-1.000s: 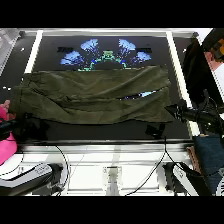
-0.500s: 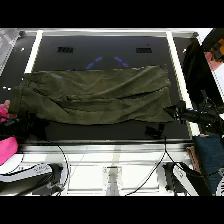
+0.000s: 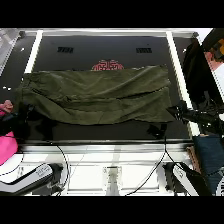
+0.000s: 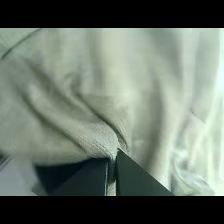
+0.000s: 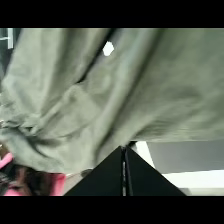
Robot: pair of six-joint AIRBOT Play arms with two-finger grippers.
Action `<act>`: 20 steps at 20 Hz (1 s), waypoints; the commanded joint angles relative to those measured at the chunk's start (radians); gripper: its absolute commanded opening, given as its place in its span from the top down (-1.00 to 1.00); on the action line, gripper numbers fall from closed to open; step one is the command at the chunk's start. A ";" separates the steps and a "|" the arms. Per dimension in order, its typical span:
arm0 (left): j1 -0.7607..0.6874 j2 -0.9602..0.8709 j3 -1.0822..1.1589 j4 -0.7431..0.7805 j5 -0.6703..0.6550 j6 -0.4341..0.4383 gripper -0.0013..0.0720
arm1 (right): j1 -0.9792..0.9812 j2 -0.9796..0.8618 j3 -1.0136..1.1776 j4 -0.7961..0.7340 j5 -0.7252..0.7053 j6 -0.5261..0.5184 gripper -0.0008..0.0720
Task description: Fold the clothes and pants, and hang the long-sleeved shirts on hangers.
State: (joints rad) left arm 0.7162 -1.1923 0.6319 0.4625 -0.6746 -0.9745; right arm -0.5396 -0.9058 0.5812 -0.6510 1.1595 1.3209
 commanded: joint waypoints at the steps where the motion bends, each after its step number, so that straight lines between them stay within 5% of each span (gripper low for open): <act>1: -0.058 0.059 -0.001 0.047 0.013 -0.074 0.86 | -0.050 0.000 -0.019 -0.076 0.045 0.028 0.95; 6: -0.062 0.063 -0.001 0.061 0.035 -0.089 0.85 | -0.268 0.114 -0.241 -0.031 0.188 0.012 0.95; 11: -0.063 0.063 -0.001 0.061 0.023 -0.089 0.85 | -0.285 0.200 -0.459 -0.048 0.001 0.148 0.86; 12: -0.062 0.063 -0.001 0.061 0.020 -0.088 0.85 | -0.285 0.199 -0.458 -0.043 -0.048 0.153 0.49; 13: -0.062 0.063 -0.001 0.061 0.020 -0.088 0.85 | -0.285 0.199 -0.452 -0.031 -0.089 0.156 -0.16; 20: -0.062 0.063 -0.001 0.064 0.020 -0.080 0.85 | -0.285 0.198 -0.441 0.077 -0.293 0.159 -0.25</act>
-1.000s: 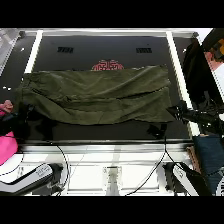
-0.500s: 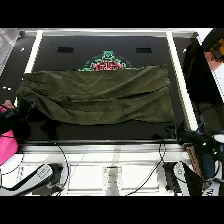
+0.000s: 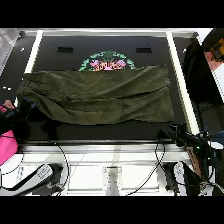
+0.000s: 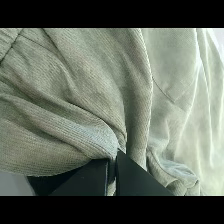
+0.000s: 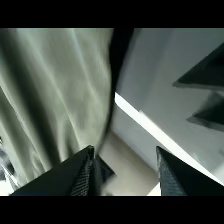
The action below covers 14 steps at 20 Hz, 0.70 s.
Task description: Fold the clothes and pants, and hang the long-sleeved shirts on hangers.
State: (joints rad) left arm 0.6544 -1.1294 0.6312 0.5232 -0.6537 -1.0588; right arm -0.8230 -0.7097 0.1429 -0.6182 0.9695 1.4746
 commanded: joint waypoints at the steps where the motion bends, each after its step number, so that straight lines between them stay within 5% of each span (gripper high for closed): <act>1: 0.000 0.000 0.000 0.011 -0.001 0.005 0.85 | -0.001 0.002 -0.002 0.043 -0.136 0.005 -0.25; 14: 0.000 0.000 0.000 0.056 -0.001 0.004 0.85 | 0.069 -0.407 0.172 0.158 -0.151 -0.192 -0.25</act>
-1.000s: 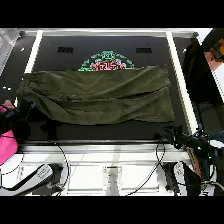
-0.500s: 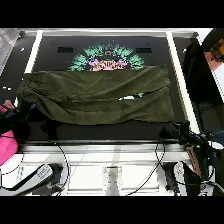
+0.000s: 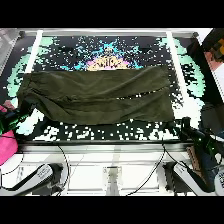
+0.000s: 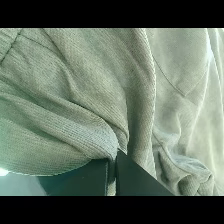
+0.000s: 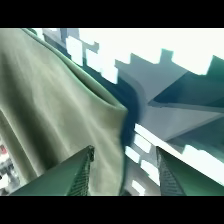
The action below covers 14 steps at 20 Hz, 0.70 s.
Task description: Fold the clothes and pants, and hang the long-sleeved shirts on hangers.
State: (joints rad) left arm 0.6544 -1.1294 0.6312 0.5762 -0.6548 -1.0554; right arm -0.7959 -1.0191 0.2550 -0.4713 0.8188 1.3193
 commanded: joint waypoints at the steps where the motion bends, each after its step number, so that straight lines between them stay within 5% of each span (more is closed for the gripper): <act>1: 0.000 0.000 0.000 0.003 0.000 0.000 0.85 | 0.077 -0.132 0.086 0.011 -0.007 -0.040 -0.25; 5: 0.000 -0.001 0.000 0.003 0.000 0.000 0.85 | 0.198 -0.222 0.174 0.024 -0.037 -0.039 -0.16; 8: 0.000 -0.001 0.000 -0.001 0.001 0.000 0.84 | 0.221 -0.225 0.213 0.023 -0.038 -0.039 0.79; 9: 0.000 -0.001 0.000 -0.001 0.004 0.000 0.84 | 0.220 -0.224 0.220 0.023 -0.042 -0.039 0.94; 14: -0.008 -0.001 0.000 0.000 0.021 -0.008 0.85 | 0.163 -0.223 0.223 0.006 -0.020 -0.039 0.94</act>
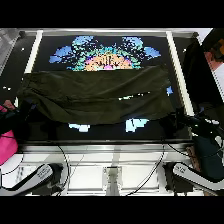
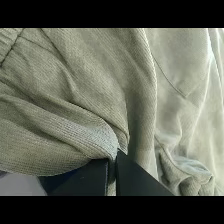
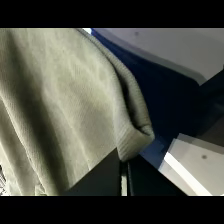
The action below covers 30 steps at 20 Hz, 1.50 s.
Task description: Fold the clothes and pants, and hang the long-sleeved shirts on hangers.
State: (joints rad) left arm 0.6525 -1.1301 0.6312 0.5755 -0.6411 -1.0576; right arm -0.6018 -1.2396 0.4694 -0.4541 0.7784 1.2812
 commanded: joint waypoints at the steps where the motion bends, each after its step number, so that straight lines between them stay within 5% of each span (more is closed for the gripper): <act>1: -0.013 0.000 0.000 0.001 0.005 -0.005 0.86 | -0.071 -0.003 0.008 -0.035 0.046 0.000 0.94; 3: -0.044 0.008 -0.002 0.057 0.013 -0.051 0.86 | -0.171 -0.003 0.008 -0.104 0.112 0.000 0.94; 6: -0.103 0.082 -0.037 0.416 0.108 -0.410 0.86 | -0.345 -0.003 0.009 -0.225 0.201 -0.020 0.94; 9: -0.113 0.205 -0.092 0.755 0.063 -0.728 0.86 | -0.449 -0.003 0.009 -0.223 0.220 -0.055 0.95; 22: -0.115 0.689 -0.291 0.753 -0.193 -0.776 0.86 | -0.343 -0.003 0.464 -0.311 0.519 0.005 0.95; 30: -0.128 0.500 0.018 0.672 -0.058 -0.775 0.86 | -0.034 -0.141 0.912 -0.367 0.390 0.214 0.95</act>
State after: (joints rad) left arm 0.5323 -0.5343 0.5373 1.2636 -0.7689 -1.8328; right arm -0.7330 -1.3159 1.2205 -0.7891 1.2320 1.3987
